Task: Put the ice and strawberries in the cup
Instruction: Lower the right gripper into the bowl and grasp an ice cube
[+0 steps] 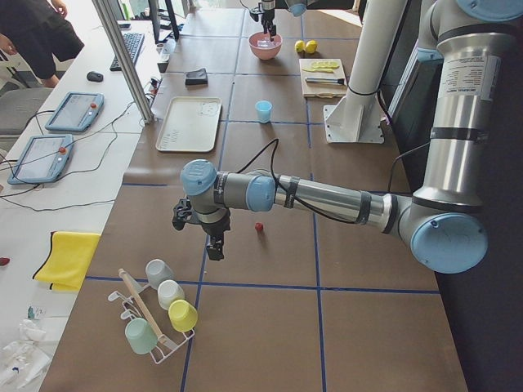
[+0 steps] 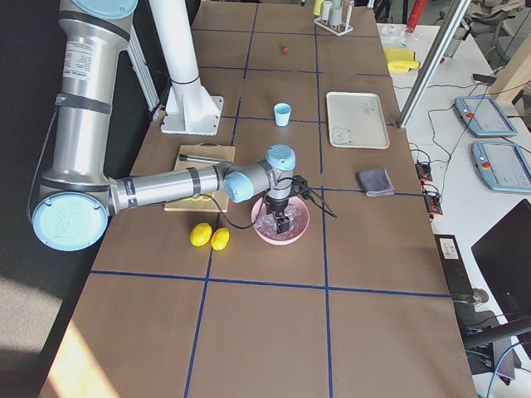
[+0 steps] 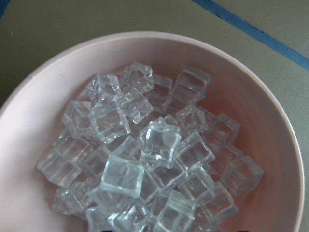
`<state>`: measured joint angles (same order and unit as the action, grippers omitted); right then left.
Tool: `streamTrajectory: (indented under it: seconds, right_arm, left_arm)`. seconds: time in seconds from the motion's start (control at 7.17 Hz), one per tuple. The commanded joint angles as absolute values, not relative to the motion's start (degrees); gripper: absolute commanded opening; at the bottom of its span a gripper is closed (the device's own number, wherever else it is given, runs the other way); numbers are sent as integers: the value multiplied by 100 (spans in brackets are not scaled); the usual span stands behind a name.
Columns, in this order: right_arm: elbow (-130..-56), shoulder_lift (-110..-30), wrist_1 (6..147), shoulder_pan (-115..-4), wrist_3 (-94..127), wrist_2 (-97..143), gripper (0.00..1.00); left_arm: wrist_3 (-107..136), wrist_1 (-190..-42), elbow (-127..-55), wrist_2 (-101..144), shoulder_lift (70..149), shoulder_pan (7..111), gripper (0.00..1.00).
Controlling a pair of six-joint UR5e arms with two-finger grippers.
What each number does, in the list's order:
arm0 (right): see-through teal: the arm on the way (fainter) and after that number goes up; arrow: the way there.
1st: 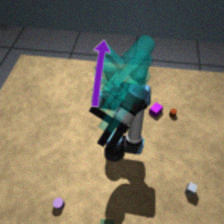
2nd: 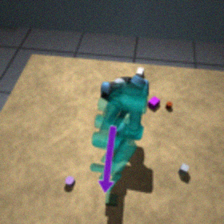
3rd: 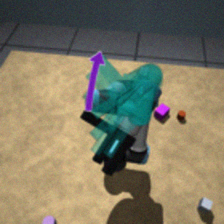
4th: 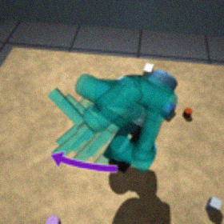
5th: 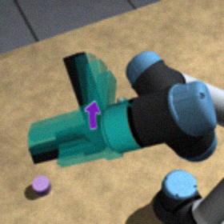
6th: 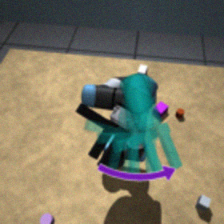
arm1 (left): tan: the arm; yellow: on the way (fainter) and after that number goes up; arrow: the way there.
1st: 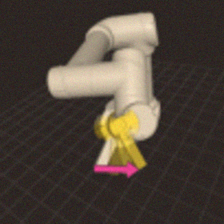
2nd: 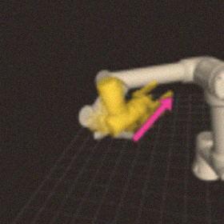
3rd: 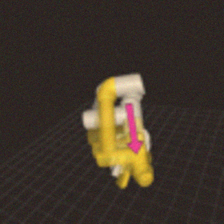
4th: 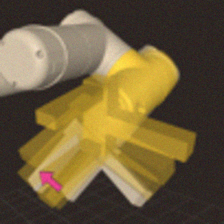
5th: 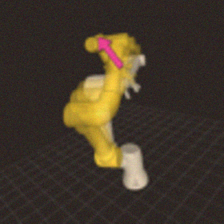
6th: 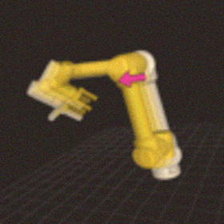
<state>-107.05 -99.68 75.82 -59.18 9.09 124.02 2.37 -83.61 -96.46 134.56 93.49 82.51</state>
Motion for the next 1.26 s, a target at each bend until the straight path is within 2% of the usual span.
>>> streamTrajectory:
  seconds: [0.0, 1.12]
  right_arm:
    - [-10688, -9958, 7585, -5863, 914, 12401, 81]
    - [-10626, -9791, 7699, -5792, 897, 12357, 77]
  left_arm:
    - [237, -8358, -9642, 13456, 9343, 8253, 100]
    - [246, -8341, -9642, 13755, 9334, 8262, 100]
